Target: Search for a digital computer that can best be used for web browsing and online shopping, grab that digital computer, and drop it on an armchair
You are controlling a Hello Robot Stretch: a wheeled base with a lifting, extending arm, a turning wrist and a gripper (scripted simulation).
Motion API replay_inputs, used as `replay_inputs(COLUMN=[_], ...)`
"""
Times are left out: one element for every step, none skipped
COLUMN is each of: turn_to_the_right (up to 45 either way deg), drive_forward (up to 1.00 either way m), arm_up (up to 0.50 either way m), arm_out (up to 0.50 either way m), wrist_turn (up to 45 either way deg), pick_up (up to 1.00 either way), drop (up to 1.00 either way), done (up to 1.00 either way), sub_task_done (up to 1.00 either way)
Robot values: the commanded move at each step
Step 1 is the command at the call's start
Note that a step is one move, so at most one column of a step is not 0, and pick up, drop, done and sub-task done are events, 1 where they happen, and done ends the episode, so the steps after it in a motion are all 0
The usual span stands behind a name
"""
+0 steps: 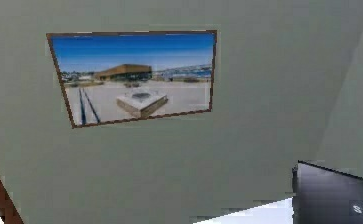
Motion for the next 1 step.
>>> replay_inputs(turn_to_the_right=[0.0], drive_forward=[0.0], arm_up=[0.0], arm_out=[0.0], wrist_turn=[39.0], pick_up=[0.0], drop=[0.0], done=[0.0], sub_task_done=[0.0])
